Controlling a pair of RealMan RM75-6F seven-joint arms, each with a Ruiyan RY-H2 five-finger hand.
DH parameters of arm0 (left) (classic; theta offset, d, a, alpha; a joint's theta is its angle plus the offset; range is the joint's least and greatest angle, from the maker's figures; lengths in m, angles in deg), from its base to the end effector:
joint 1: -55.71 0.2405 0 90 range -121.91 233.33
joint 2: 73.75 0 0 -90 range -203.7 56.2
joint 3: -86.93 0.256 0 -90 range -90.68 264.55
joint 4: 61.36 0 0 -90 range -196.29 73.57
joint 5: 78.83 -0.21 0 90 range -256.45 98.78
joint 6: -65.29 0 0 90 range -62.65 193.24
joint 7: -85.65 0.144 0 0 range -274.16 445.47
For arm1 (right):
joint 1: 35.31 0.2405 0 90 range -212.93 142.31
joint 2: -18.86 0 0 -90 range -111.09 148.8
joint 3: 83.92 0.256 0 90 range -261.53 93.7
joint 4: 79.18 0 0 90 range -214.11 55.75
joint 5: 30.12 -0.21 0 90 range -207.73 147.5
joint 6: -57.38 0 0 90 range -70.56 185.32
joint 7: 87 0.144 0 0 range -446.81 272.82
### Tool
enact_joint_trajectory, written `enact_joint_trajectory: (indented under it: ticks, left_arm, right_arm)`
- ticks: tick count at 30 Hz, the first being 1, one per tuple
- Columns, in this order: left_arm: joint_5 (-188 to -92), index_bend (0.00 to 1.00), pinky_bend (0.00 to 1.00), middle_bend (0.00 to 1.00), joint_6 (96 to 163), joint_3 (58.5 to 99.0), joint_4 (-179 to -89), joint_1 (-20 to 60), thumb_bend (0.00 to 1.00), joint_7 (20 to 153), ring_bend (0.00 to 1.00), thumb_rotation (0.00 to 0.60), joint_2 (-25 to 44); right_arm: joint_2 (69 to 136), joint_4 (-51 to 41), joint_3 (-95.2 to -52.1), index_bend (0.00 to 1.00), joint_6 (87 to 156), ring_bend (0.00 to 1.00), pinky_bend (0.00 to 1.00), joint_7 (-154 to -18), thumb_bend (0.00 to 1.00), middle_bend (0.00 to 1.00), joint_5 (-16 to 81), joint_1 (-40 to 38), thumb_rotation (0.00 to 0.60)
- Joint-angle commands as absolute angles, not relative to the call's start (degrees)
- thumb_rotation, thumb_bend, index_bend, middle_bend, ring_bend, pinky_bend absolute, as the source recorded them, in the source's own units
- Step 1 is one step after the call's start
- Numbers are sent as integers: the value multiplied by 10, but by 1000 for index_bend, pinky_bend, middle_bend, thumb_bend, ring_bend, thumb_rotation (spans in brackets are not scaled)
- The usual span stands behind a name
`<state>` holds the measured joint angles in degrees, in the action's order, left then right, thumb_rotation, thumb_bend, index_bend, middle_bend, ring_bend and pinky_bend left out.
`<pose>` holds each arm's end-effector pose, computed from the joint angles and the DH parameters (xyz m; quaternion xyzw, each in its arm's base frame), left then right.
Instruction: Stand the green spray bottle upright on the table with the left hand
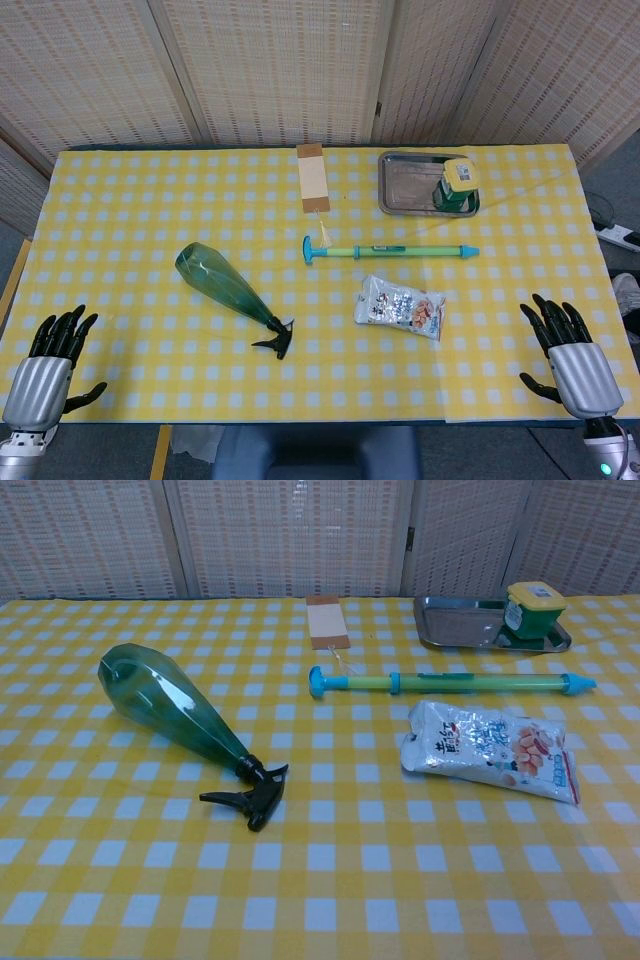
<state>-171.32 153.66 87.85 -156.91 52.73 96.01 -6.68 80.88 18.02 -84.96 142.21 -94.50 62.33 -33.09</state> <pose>-0.2869 0.1555 0.1319 -0.6359 -0.3508 -0.3784 0.5739 -0.2950 -0.1508 0.1477 0.6485 -0.3703 0.3516 0.5646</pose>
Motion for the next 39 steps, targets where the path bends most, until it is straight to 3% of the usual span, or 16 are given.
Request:
enact_joint_trajectory:
  ticks: [1, 6, 8, 10, 11, 12, 13, 14, 15, 18, 22, 29, 39]
  left_arm:
    - [-1713, 91, 0, 29, 1535, 878, -1568, 526, 159, 959, 0, 600, -66]
    - [-1721, 81, 0, 29, 1525, 878, -1565, 516, 159, 953, 0, 600, -62]
    - [-1743, 72, 15, 78, 1532, 874, -1557, 508, 161, 940, 39, 600, -53]
    - [-1785, 75, 251, 291, 1564, 865, -1532, 499, 163, 914, 246, 600, -30]
    - [-1818, 108, 578, 538, 1593, 856, -1505, 490, 164, 887, 482, 600, -8]
    - [-1833, 159, 830, 751, 1610, 848, -1484, 483, 166, 870, 690, 600, 10]
    - [-1841, 212, 967, 904, 1613, 845, -1470, 476, 167, 860, 851, 600, 23]
    - [-1843, 249, 1000, 979, 1597, 848, -1464, 464, 168, 851, 944, 600, 30]
    - [-1845, 276, 1000, 1000, 1575, 853, -1468, 453, 169, 843, 990, 600, 27]
    - [-1831, 327, 1000, 1000, 1490, 871, -1525, 415, 173, 789, 1000, 600, -2]
    - [-1795, 380, 1000, 1000, 1428, 850, -1581, 381, 184, 832, 1000, 600, -15]
    - [-1742, 345, 1000, 1000, 1336, 821, -1594, 329, 193, 989, 1000, 600, 28]
    - [-1618, 363, 1000, 1000, 1241, 767, -1595, 257, 195, 1110, 1000, 600, 84]
  right_arm:
    - [809, 180, -849, 0, 1423, 0, 0, -945, 196, 0, 623, -331, 600]
    - [806, 182, -852, 0, 1434, 0, 0, -946, 196, 0, 625, -338, 600]
    - [804, 184, -853, 0, 1442, 0, 0, -945, 196, 0, 628, -343, 600]
    - [805, 184, -852, 0, 1447, 0, 0, -944, 196, 0, 628, -345, 600]
    - [806, 183, -851, 0, 1446, 0, 0, -944, 197, 0, 628, -345, 600]
    - [806, 182, -851, 0, 1445, 0, 0, -944, 197, 0, 627, -344, 600]
    - [806, 180, -850, 0, 1441, 0, 0, -944, 196, 0, 625, -343, 600]
    - [806, 180, -849, 0, 1437, 0, 0, -941, 196, 0, 622, -340, 600]
    - [806, 179, -848, 0, 1434, 0, 0, -939, 196, 0, 619, -338, 600]
    - [803, 178, -844, 0, 1423, 0, 0, -933, 196, 0, 608, -334, 600]
    - [799, 179, -840, 0, 1440, 0, 0, -919, 196, 0, 615, -338, 600]
    - [817, 139, -825, 0, 1574, 0, 0, -848, 197, 0, 687, -369, 600]
    - [791, 116, -834, 0, 1669, 0, 0, -753, 197, 0, 732, -405, 600]
